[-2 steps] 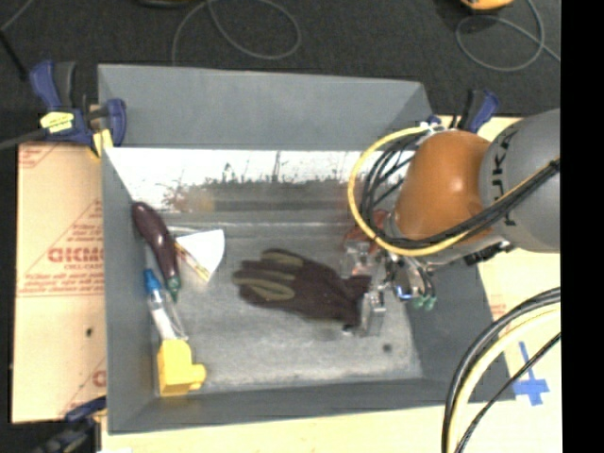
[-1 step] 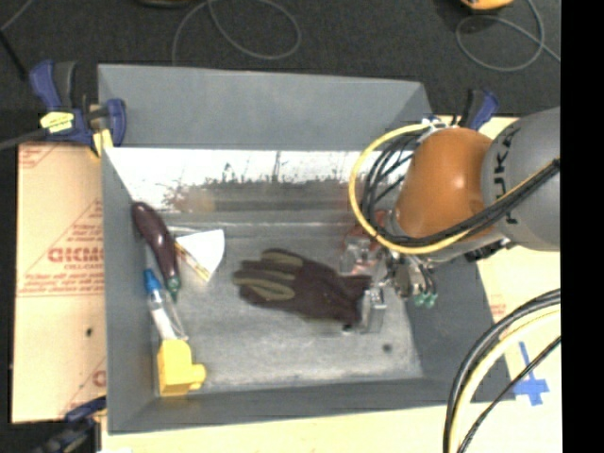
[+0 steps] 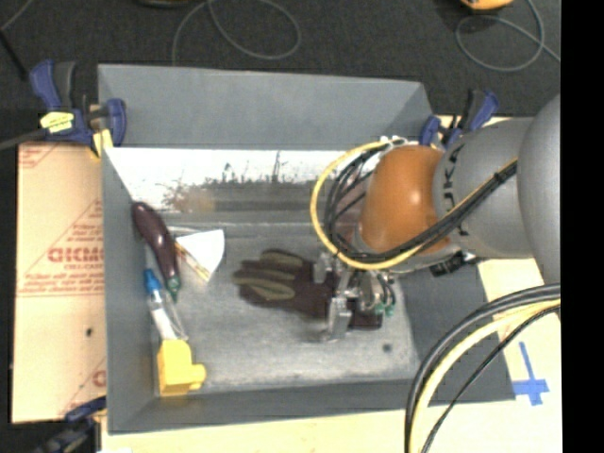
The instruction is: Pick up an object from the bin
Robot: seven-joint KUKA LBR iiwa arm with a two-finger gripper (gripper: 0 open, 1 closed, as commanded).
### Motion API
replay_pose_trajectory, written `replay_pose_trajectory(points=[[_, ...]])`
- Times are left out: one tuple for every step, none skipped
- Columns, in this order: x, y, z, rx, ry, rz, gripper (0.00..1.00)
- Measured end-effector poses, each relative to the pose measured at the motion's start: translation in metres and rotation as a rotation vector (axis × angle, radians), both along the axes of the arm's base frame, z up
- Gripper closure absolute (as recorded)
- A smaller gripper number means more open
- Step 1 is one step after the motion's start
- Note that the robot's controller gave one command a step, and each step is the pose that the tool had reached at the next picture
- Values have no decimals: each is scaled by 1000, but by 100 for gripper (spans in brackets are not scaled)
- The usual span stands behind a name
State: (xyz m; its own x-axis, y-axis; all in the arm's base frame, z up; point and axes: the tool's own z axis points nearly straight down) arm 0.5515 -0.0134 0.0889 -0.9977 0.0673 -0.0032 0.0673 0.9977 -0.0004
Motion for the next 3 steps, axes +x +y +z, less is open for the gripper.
replay_pose_trajectory(points=[[2,12,-20,0,-1,-96,0],[1,1,-18,0,-2,-47,0],[3,7,-19,0,-4,-84,0]])
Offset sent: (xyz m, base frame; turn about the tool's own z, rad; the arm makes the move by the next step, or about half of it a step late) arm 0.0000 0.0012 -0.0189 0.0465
